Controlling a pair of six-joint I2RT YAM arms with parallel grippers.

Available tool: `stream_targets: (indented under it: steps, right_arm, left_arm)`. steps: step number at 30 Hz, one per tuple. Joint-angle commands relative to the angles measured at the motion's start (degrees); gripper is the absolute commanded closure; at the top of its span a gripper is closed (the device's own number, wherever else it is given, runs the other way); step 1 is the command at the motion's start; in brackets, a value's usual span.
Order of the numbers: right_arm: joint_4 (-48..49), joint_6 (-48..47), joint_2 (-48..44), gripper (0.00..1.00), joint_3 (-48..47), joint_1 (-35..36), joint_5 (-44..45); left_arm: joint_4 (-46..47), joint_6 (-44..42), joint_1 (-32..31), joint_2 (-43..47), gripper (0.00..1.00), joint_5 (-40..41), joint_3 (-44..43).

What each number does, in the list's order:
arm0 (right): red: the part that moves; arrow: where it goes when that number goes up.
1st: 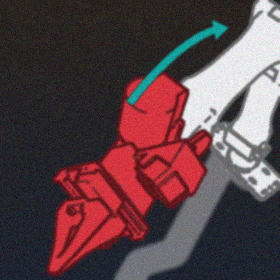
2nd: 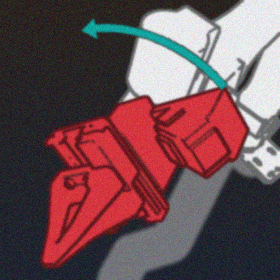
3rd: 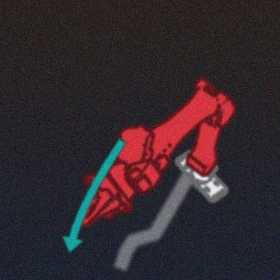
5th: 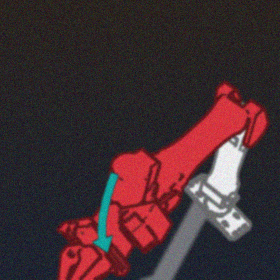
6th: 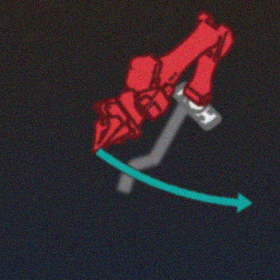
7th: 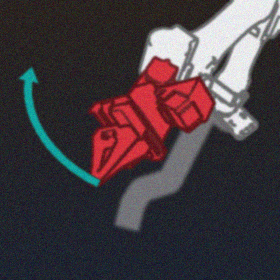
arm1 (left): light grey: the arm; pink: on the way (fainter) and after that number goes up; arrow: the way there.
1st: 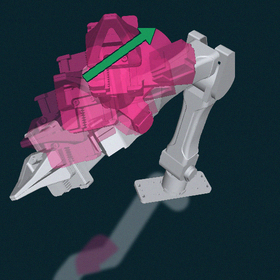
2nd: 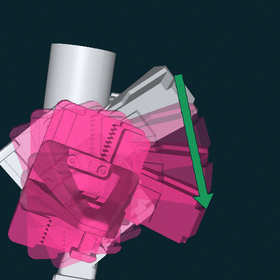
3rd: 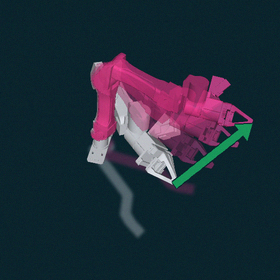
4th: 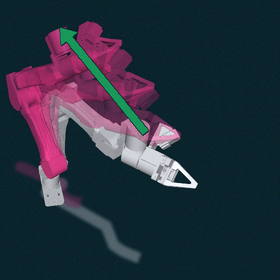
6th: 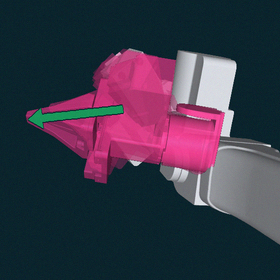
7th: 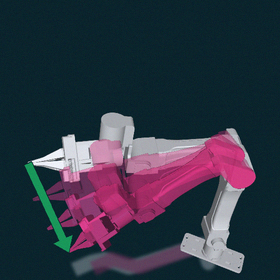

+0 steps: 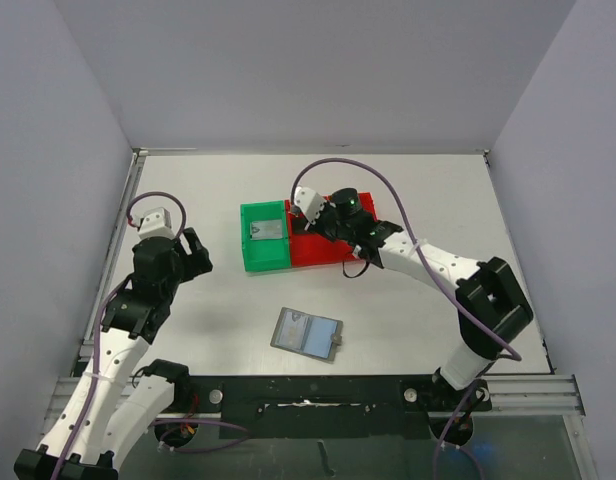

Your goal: Take the credit cards out of the card holder

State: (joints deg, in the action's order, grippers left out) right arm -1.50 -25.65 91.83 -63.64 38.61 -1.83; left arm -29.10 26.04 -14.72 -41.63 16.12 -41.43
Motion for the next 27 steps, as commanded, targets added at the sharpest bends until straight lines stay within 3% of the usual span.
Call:
stream_targets:
  steps: [1, 10, 27]
  right_arm:
    - [0.1, -5.2, 5.1, 1.0, -7.2, -0.3, -0.9]
    - [-0.8, -12.2, 16.0, 1.0, -14.5, -0.6, 4.1]
    - [2.1, -19.2, 28.1, 0.94, -22.7, -0.8, 7.1]
  left_arm:
    - [5.4, -1.8, 0.2, 0.1, 0.25, 0.8, 0.1]
    - [6.2, -2.5, 0.5, -0.7, 0.25, -0.8, 0.2]
    - [6.4, -3.0, 1.0, -1.2, 0.25, -2.5, 0.1]
